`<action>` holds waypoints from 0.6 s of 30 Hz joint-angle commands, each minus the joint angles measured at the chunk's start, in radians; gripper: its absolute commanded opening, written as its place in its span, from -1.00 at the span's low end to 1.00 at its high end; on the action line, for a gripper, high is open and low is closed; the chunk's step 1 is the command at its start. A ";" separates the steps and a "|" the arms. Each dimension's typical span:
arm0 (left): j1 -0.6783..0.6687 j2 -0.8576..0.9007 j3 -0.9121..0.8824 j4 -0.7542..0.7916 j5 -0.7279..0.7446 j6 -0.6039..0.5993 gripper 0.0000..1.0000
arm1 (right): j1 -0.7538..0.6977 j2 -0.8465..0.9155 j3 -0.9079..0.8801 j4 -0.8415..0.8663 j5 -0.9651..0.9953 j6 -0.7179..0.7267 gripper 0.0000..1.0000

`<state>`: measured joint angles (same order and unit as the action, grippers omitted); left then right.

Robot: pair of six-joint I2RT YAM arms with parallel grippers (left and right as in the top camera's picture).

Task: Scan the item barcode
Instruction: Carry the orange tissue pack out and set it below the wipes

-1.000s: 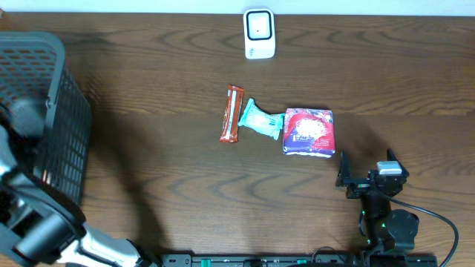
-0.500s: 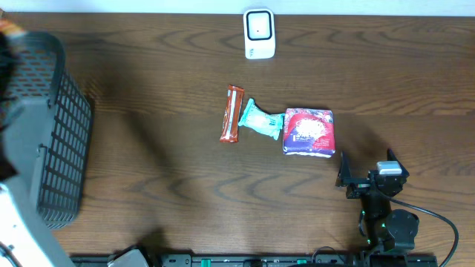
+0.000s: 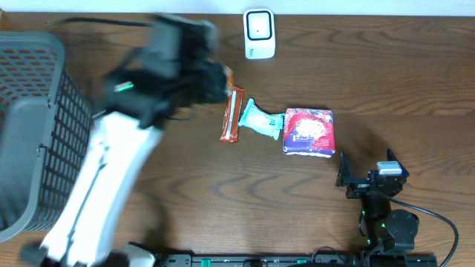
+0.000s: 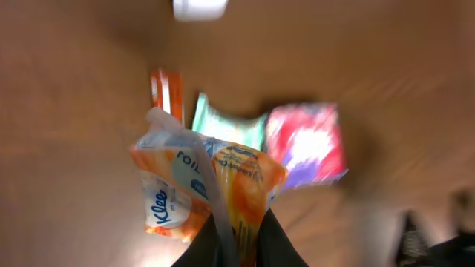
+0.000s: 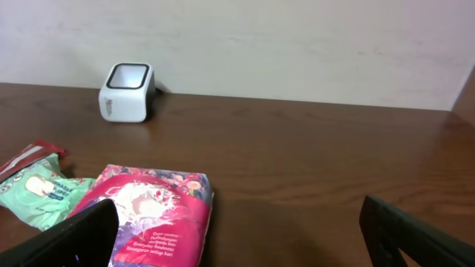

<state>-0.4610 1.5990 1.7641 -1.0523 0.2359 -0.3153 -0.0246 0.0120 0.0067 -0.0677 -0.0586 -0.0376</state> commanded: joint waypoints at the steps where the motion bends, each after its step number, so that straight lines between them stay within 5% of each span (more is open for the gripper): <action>1: -0.087 0.115 -0.010 -0.034 -0.098 -0.006 -0.85 | 0.011 -0.007 -0.001 -0.004 -0.003 -0.008 0.98; 12: -0.255 0.402 -0.010 -0.023 -0.091 -0.180 -0.78 | 0.011 -0.007 -0.001 -0.004 -0.003 -0.009 0.99; 13: -0.259 0.412 -0.010 -0.016 -0.091 -0.180 -0.69 | 0.011 -0.007 -0.001 -0.004 -0.003 -0.008 0.99; 14: -0.262 0.420 -0.010 -0.010 -0.091 -0.180 -0.34 | 0.011 -0.007 -0.001 -0.004 -0.003 -0.008 0.99; 15: -0.263 0.423 -0.010 -0.005 -0.092 -0.180 0.35 | 0.011 -0.007 -0.001 -0.004 -0.003 -0.008 0.99; 16: -0.263 0.425 -0.010 -0.001 -0.092 -0.179 0.75 | 0.011 -0.007 -0.001 -0.004 -0.003 -0.008 0.98; 18: -0.254 0.420 -0.006 0.005 -0.092 -0.176 0.77 | 0.011 -0.007 -0.001 -0.004 -0.003 -0.008 0.99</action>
<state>-0.7280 2.0243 1.7561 -1.0473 0.1650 -0.4747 -0.0246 0.0120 0.0067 -0.0677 -0.0586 -0.0376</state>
